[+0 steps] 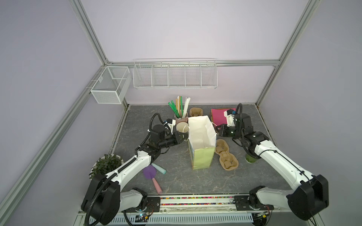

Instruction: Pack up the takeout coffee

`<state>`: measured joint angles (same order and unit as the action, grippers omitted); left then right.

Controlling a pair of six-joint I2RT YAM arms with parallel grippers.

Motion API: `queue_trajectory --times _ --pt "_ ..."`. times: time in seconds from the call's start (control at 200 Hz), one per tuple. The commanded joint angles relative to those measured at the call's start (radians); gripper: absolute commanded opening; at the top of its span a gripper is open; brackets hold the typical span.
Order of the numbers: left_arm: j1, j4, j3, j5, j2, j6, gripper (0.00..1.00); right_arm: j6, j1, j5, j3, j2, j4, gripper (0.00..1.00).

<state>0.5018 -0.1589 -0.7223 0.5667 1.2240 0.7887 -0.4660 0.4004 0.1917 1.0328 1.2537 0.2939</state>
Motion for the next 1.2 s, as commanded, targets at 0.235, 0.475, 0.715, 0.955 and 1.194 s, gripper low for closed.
queue_trajectory --times 0.235,0.475,0.715,0.955,1.194 --pt "-0.007 0.093 -0.039 -0.033 -0.062 -0.041 0.00 0.023 -0.022 -0.035 0.048 -0.035 0.064 0.07" --pt "-0.012 0.153 -0.037 -0.054 -0.111 -0.067 0.00 0.049 -0.036 -0.098 0.069 -0.082 0.122 0.07" --pt "-0.025 0.208 -0.044 -0.062 -0.155 -0.078 0.00 0.038 -0.050 -0.093 0.074 -0.100 0.126 0.07" --pt "-0.029 0.194 -0.036 -0.043 -0.156 -0.057 0.00 0.044 -0.051 -0.027 0.105 -0.091 0.145 0.07" --pt "-0.029 0.188 -0.084 0.022 -0.158 -0.032 0.17 0.051 -0.051 0.024 0.161 -0.102 0.175 0.16"
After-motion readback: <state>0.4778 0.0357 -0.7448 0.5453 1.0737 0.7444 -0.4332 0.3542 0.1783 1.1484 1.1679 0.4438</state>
